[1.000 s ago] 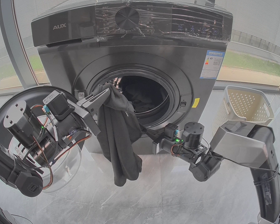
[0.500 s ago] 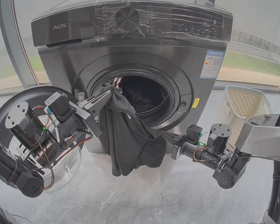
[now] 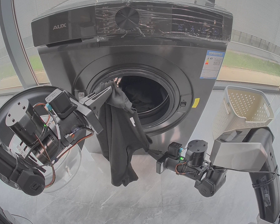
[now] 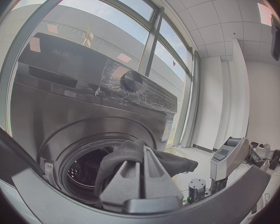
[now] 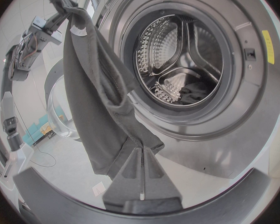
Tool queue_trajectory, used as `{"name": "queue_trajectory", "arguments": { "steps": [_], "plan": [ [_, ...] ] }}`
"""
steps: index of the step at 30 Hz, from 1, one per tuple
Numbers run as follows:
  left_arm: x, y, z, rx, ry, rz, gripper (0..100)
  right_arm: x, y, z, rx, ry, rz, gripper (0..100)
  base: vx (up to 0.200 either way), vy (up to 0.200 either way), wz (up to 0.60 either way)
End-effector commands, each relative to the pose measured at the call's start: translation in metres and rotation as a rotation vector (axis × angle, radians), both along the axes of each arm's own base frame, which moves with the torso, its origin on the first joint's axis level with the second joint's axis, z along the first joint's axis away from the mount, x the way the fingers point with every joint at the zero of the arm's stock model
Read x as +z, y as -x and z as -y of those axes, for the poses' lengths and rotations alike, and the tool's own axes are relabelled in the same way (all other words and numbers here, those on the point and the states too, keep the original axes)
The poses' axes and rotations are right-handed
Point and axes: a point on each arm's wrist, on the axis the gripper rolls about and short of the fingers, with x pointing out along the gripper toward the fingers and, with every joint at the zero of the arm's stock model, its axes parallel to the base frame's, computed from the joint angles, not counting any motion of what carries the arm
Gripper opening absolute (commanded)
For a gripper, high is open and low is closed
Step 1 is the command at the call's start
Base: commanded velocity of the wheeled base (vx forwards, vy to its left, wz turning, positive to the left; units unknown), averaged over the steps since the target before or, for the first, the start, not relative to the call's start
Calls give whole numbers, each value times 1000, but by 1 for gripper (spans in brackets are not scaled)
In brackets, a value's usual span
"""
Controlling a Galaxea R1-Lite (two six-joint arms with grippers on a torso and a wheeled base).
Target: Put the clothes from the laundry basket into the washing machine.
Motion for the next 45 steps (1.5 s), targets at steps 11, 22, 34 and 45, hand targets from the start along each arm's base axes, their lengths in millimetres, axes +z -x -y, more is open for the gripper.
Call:
{"name": "queue_trajectory", "arguments": {
  "steps": [11,22,34,45],
  "plan": [
    [-1,2,0,-6,-7,-1,0,-24,-9,-22,36,-3,3,100,0,0,0],
    [-1,3,-1,-7,-4,-4,0,-6,-45,-41,37,-34,83,100,0,0,0],
    [-3,3,-1,-11,-8,-12,0,6,-71,-35,-34,-17,135,100,0,0,0],
    [-2,4,-1,-11,-6,-10,0,-6,-74,-13,-71,30,105,100,0,0,0]
  ]
}}
